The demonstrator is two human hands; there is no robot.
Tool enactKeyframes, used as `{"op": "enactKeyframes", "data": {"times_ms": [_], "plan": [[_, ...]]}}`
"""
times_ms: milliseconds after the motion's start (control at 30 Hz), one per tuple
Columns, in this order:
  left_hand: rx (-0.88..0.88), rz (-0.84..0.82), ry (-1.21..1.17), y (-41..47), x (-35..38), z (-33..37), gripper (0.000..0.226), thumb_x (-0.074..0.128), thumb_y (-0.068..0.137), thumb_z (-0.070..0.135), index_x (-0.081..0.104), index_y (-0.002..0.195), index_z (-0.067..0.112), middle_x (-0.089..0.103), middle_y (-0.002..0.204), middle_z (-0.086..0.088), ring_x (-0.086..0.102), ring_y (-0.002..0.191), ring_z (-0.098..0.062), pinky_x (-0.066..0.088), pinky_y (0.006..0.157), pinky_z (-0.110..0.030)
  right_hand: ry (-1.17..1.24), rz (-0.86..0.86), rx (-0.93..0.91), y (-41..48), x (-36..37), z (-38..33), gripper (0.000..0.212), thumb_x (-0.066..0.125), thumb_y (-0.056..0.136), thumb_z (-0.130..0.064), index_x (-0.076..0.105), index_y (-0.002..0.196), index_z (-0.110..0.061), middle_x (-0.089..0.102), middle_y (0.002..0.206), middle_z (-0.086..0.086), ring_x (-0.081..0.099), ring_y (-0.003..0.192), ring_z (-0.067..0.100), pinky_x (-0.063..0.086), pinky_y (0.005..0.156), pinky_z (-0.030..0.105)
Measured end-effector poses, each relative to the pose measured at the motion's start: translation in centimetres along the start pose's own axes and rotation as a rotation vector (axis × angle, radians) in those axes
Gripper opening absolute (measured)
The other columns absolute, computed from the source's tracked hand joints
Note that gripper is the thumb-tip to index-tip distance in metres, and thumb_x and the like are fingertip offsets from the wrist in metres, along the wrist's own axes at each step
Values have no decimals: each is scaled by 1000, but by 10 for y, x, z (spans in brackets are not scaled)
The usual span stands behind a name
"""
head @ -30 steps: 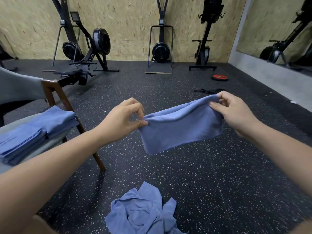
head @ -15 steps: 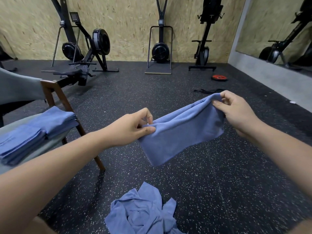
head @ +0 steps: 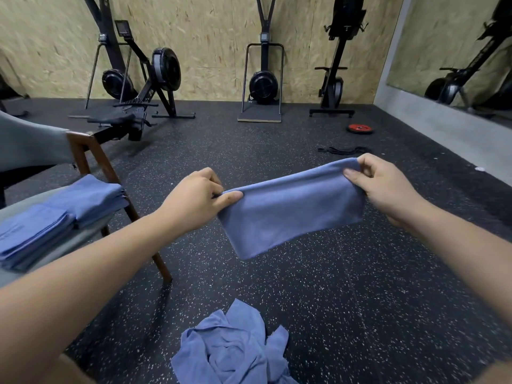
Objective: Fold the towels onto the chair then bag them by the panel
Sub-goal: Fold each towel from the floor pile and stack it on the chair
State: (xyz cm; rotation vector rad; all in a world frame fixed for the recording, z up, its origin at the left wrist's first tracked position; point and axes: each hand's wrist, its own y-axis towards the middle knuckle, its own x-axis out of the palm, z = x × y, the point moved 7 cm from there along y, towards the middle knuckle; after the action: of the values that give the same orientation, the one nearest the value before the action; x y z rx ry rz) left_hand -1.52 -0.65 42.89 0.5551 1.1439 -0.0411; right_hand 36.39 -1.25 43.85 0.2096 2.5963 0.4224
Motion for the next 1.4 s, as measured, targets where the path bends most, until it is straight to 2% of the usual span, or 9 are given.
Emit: {"op": "enactKeyframes", "data": {"times_ms": [167, 267, 433, 533, 600, 700, 967, 1200, 1400], "plan": [[-207, 8, -60, -4, -10, -9, 66, 73, 92, 64, 48, 56, 14, 52, 55, 0, 43, 50, -16, 29, 47, -31, -3, -26, 8, -2, 5, -3, 26, 66, 91, -49, 65, 95, -23, 68, 99, 25, 55, 80, 20, 42, 75, 43], [-333, 40, -273, -7, -11, -18, 54, 87, 83, 54, 60, 60, 12, 49, 51, 3, 37, 43, -9, 27, 41, -23, 21, -18, 1, -1, 7, -6, 27, 66, 89, -50, 66, 95, -23, 66, 102, 27, 54, 83, 21, 42, 77, 43], [-360, 97, -551, -4, -11, -23, 47, 99, 67, 39, 59, 84, 20, 63, 67, 6, 49, 62, -11, 37, 60, -31, 55, -6, -43, -3, 9, -12, 22, 68, 100, -43, 66, 91, -23, 51, 79, 5, 44, 76, 17, 34, 72, 40], [-382, -17, -574, -5, -1, -27, 47, 99, 70, 39, 65, 102, 30, 73, 84, -2, 60, 72, -13, 44, 68, -35, 52, 20, -61, -5, 7, -15, 33, 63, 106, -43, 62, 80, -24, 45, 73, -3, 38, 71, 14, 29, 68, 38], [-355, -147, -596, -7, 7, -24, 31, 93, 80, 42, 75, 99, 25, 73, 83, -1, 59, 75, -16, 43, 74, -35, 65, 42, -56, -5, 6, -15, 35, 62, 107, -44, 61, 78, -25, 46, 71, -7, 39, 69, 11, 29, 67, 37], [-352, -258, -738, -12, 13, -17, 32, 80, 94, 46, 73, 91, 15, 64, 85, -1, 54, 84, -18, 41, 81, -40, 66, 69, -47, -4, 3, -12, 25, 62, 107, -44, 66, 89, -26, 55, 75, -4, 45, 70, 12, 34, 68, 36], [-383, -110, -1156, -9, 6, -1, 14, 71, 102, 28, 75, 90, 26, 71, 95, 7, 63, 89, -11, 49, 91, -36, 115, 145, -1, -3, -5, -5, 22, 63, 105, -43, 68, 98, -23, 61, 80, 0, 51, 77, 15, 39, 75, 39], [-356, 116, -822, -6, -2, 3, 23, 78, 95, 30, 68, 88, 11, 64, 73, 0, 53, 67, -14, 45, 60, -32, 78, 138, -35, -14, 11, -26, 26, 68, 101, -40, 70, 93, -16, 68, 90, 21, 53, 77, 14, 41, 75, 39], [-347, 41, -713, -9, 4, 33, 30, 79, 90, 43, 63, 78, 21, 64, 69, 8, 53, 63, -12, 44, 58, -32, 82, 16, -28, -37, 53, -49, 19, 77, 98, -30, 72, 87, -15, 58, 64, -15, 47, 63, 5, 39, 65, 31]]}}
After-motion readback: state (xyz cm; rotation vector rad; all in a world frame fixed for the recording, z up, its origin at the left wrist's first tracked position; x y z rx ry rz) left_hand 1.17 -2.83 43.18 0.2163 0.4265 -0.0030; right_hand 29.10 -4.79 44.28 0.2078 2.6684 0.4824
